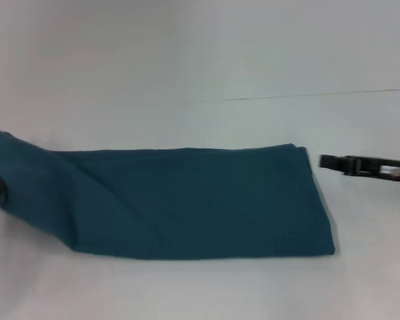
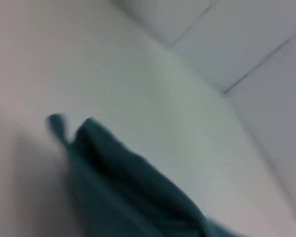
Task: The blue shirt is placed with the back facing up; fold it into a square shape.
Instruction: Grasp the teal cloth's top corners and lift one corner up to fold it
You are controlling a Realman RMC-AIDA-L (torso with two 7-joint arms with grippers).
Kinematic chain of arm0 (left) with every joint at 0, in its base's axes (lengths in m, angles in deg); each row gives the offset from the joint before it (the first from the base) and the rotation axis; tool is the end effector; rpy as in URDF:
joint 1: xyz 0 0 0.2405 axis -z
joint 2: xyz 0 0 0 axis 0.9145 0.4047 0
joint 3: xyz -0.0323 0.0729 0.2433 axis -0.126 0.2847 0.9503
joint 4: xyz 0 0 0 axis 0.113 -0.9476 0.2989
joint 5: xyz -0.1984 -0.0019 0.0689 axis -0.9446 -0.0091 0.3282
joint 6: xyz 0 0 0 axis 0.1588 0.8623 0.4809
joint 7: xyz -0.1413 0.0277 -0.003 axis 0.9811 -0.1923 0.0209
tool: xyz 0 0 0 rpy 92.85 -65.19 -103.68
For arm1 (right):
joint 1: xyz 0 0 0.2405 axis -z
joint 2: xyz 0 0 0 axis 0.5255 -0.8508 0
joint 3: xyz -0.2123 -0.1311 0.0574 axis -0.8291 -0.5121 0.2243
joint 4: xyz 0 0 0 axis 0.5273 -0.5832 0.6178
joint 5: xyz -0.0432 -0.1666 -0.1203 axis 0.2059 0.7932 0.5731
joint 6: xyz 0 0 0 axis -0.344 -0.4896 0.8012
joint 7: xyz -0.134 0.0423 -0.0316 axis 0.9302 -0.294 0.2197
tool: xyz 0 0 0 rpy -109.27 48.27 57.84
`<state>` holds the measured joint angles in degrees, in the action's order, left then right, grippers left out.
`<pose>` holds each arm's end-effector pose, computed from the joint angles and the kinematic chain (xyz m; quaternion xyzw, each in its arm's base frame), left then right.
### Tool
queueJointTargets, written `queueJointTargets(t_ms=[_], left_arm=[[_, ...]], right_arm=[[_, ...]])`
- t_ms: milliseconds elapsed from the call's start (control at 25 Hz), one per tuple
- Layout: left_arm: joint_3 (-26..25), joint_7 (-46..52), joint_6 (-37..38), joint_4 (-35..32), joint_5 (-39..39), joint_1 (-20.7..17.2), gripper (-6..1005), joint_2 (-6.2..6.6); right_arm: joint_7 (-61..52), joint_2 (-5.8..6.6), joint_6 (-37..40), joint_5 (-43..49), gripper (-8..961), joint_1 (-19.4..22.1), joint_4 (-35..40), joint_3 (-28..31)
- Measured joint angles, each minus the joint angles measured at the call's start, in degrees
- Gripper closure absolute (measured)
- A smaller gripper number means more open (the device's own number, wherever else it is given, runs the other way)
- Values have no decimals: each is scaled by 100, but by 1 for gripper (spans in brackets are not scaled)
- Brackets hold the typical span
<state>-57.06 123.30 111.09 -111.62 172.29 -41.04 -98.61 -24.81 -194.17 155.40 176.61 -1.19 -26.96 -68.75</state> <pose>-0.3377 0.3183 0.0910 -0.7304 -0.5632 -0.3071 0.2345 0.3115 0.3735 0.0317 -0.8007 0.4966 0.2197 0.2530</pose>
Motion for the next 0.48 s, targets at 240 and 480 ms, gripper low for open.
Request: queueJointTargets(t_ms=[240,480], left_arm=[[54,-96,580,1,-817,227,979,20],[73,-116,753,44,-1019,481,979,13]], right_arm=[[1083,-235,-453,-47,934,-411,-594,-168],[1821,-293,-1034,-56,934,-964,-1515,-406]])
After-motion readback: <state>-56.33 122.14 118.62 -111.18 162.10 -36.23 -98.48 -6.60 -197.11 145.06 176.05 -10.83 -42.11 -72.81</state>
